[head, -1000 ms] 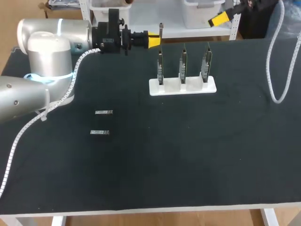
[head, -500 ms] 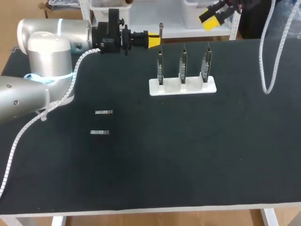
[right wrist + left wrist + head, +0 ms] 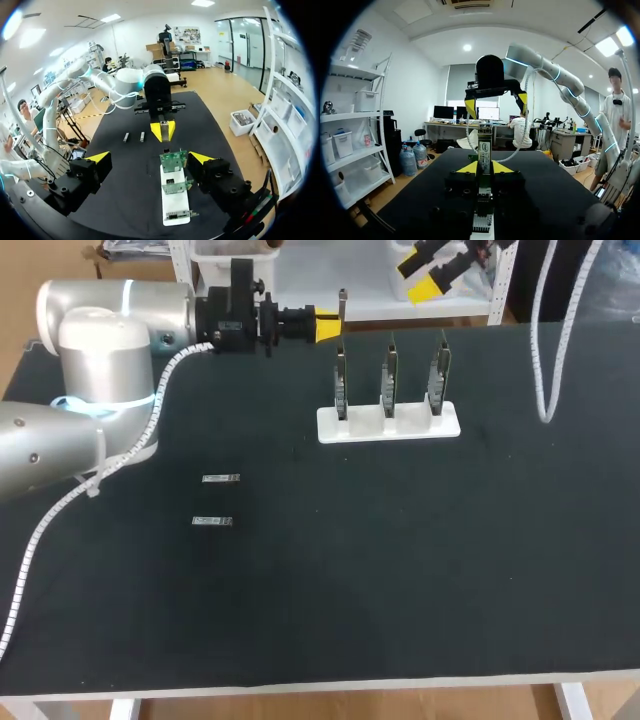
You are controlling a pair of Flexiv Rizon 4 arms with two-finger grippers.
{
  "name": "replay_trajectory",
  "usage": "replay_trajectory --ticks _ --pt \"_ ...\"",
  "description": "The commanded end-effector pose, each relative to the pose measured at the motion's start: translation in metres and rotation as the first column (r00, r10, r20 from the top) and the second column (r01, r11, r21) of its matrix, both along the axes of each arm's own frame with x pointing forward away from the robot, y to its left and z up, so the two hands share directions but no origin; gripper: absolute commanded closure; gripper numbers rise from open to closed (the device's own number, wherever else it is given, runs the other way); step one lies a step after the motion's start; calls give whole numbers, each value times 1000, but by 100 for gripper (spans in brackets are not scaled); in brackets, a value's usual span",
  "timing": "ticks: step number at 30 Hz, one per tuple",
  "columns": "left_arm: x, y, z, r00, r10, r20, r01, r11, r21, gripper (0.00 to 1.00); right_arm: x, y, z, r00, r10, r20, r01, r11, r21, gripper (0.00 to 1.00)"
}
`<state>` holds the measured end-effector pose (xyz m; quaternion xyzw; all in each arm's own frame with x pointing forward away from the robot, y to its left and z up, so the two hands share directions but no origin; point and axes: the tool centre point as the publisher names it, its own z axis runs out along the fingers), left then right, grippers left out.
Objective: Pick up the optical module with the left hand, and insert it into the network port with the right hand.
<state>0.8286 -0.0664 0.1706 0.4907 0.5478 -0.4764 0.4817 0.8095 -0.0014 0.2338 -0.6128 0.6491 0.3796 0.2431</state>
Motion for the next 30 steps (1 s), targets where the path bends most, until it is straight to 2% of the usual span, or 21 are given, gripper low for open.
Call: replay_trajectory --ticks 1,13,30 --pt "1 0 0 1000 -2 0 2 1000 1 100 17 11 -1 996 85 -24 -84 996 13 0" --pt "1 0 0 1000 -2 0 2 1000 1 100 40 36 -1 985 166 -37 -165 986 9 0" --pt "1 0 0 1000 -2 0 2 1000 1 100 55 64 -13 963 255 -89 -253 967 41 0"
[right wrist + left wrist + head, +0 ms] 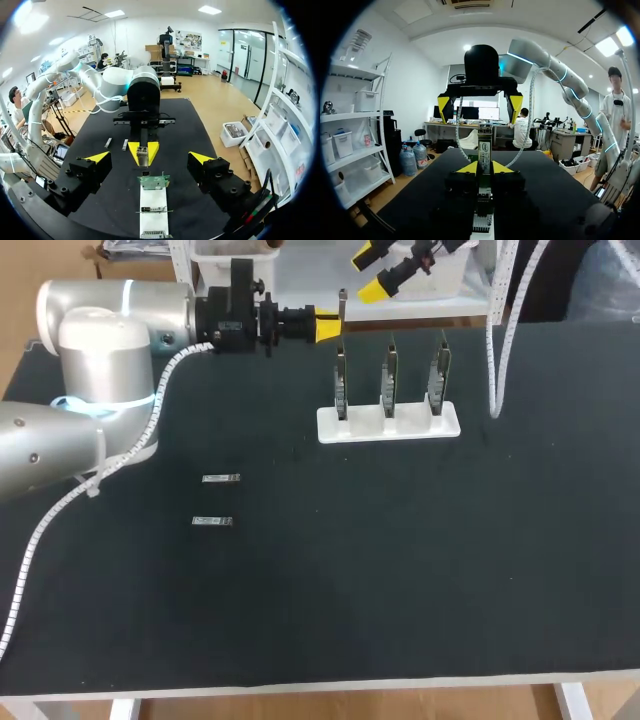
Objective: Pick up the optical module with the left hand, and insert it into the network port with the right hand.
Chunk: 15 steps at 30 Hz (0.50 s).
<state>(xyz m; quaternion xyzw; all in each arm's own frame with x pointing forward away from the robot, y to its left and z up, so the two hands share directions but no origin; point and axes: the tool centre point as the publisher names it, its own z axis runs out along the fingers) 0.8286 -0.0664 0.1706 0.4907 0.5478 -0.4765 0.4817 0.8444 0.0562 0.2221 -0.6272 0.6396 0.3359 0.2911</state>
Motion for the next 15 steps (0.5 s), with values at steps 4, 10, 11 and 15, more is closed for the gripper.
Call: replay_trajectory --ticks 4,10,11,15 --pt "1 0 0 1000 -2 0 2 1000 1 100 19 10 -4 916 313 -252 -302 950 81 0" --pt "1 0 0 1000 -2 0 2 1000 1 100 14 16 -8 884 366 -290 -353 931 98 0" --pt "1 0 0 1000 -2 0 2 1000 1 100 13 17 -8 882 369 -293 -356 929 99 0" --pt "1 0 0 1000 -2 0 2 1000 1 100 11 19 -10 874 379 -305 -367 925 98 0"
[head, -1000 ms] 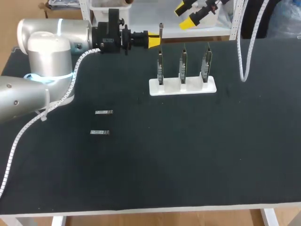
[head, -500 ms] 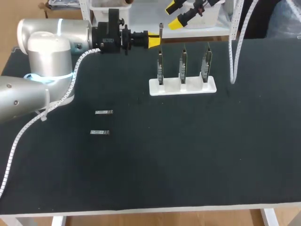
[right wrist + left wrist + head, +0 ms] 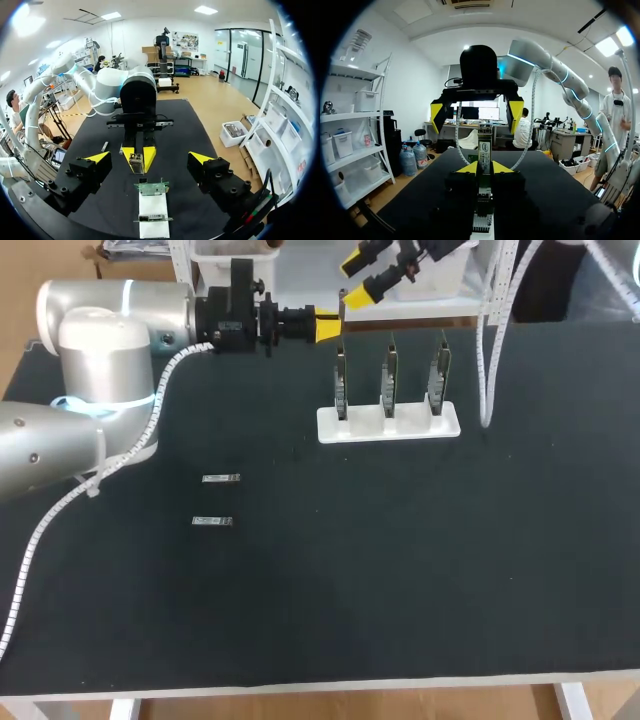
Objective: Pick up the optical module with the left hand, and insert it into the network port with the right hand.
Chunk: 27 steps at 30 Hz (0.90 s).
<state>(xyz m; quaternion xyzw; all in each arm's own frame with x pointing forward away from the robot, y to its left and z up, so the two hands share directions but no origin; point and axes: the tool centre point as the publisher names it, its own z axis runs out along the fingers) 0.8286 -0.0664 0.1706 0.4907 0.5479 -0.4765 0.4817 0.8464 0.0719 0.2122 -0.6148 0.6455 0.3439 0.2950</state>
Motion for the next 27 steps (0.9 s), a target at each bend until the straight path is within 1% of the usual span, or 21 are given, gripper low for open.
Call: replay_trajectory --ticks 1,19,27 --pt "1 0 0 1000 -2 0 2 1000 1 100 8 4 -1 869 403 -289 -395 915 86 0" --pt "1 0 0 1000 -2 0 2 1000 1 100 -1 12 -3 845 437 -308 -433 897 85 0" --pt "1 0 0 1000 -2 0 2 1000 1 100 -2 14 -3 841 444 -310 -442 894 80 0"
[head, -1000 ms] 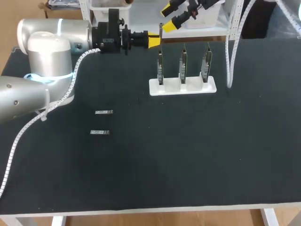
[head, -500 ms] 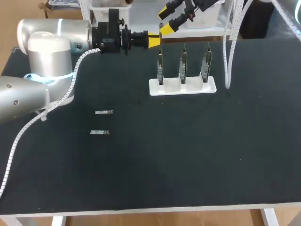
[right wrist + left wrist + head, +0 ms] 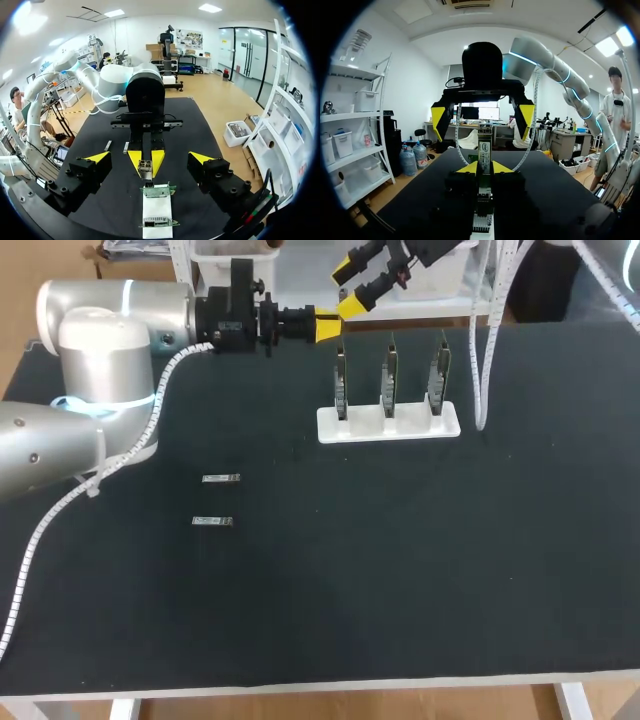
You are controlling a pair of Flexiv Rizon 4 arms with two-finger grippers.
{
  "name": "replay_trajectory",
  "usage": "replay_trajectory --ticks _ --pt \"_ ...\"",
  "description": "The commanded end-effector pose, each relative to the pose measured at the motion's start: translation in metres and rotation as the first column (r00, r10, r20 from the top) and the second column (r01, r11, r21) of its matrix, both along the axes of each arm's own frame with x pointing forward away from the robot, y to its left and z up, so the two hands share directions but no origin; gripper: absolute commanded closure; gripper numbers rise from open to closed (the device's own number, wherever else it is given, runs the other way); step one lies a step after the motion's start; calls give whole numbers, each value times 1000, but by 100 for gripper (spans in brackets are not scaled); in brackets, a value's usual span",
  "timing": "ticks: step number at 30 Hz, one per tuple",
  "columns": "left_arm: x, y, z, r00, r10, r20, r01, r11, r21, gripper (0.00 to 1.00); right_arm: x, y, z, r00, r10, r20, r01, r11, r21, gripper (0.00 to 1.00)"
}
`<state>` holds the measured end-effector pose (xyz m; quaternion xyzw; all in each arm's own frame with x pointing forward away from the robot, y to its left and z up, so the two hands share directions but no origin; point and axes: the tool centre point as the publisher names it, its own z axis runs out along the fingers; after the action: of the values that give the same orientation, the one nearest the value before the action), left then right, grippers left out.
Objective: Pick up the optical module with the left hand, and insert it into the network port with the right hand.
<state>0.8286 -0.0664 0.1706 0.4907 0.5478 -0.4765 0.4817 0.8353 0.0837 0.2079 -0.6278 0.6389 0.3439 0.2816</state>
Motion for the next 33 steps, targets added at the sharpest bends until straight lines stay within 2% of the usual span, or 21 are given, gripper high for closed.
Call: replay_trajectory --ticks 1,7,8,10,33 --pt "1 0 0 1000 -2 0 2 1000 1 100 9 2 1 857 413 -309 -407 909 86 0" --pt "1 0 0 1000 -2 0 2 1000 1 100 8 3 1 858 414 -303 -411 908 77 0" --pt "1 0 0 1000 -2 0 2 1000 1 100 7 3 1 858 419 -299 -415 906 79 56" --pt "1 0 0 1000 -2 0 2 1000 1 100 7 3 1 862 415 -290 -412 908 75 100" --pt "1 0 0 1000 -2 0 2 1000 1 100 5 2 2 866 407 -289 -405 911 69 100"
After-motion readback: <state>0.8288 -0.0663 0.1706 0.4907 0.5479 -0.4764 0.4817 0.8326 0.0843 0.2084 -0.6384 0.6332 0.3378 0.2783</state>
